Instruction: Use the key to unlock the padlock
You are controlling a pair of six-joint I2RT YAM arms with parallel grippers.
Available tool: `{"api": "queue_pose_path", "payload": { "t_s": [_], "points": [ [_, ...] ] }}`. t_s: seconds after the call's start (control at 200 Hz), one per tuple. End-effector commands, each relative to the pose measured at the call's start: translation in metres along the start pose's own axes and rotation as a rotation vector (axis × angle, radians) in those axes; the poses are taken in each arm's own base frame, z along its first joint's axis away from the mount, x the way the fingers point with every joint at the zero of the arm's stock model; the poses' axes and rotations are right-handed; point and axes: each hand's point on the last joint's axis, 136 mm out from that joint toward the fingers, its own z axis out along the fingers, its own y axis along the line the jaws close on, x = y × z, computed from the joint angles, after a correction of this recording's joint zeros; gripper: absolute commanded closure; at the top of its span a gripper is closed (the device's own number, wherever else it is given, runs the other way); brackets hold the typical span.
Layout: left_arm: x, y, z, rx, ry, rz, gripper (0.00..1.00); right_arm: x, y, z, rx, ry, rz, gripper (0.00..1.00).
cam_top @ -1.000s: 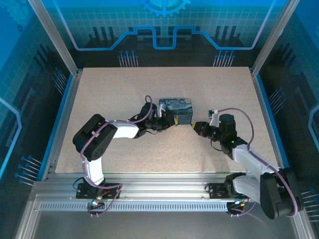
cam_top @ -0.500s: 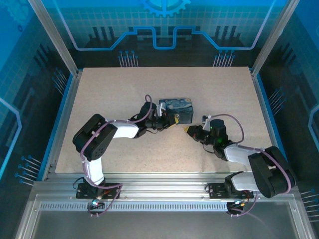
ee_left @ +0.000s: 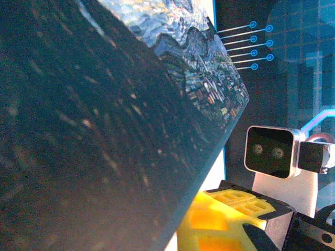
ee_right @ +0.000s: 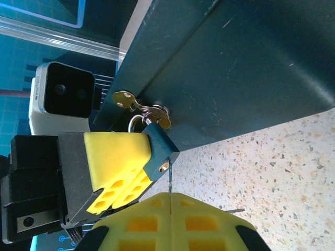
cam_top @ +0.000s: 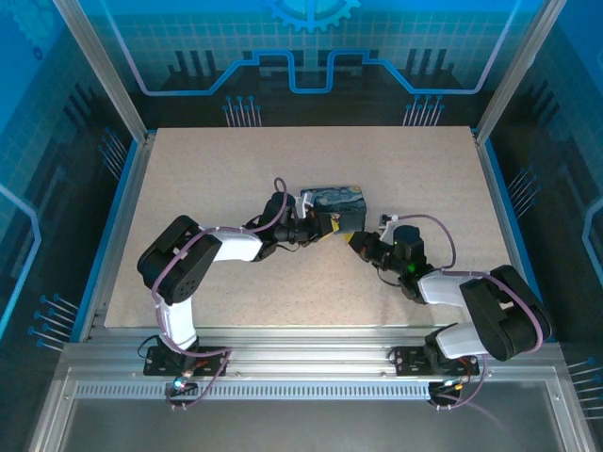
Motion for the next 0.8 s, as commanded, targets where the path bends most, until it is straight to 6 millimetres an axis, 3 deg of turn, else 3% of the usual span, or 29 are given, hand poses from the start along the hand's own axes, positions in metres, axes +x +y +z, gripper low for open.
{"api": "queue_pose_path", "payload": {
  "t_s": [0.0,0.796],
  "points": [
    [-0.003,-0.013,-0.002,0.059,0.000,0.020,0.98,-0.001,0.005,0.001,-0.021,-0.016,-0.002,1.00],
    [-0.001,-0.013,-0.001,0.081,0.001,0.009,0.99,-0.002,0.015,0.002,-0.081,-0.023,0.025,1.00]
  ]
}}
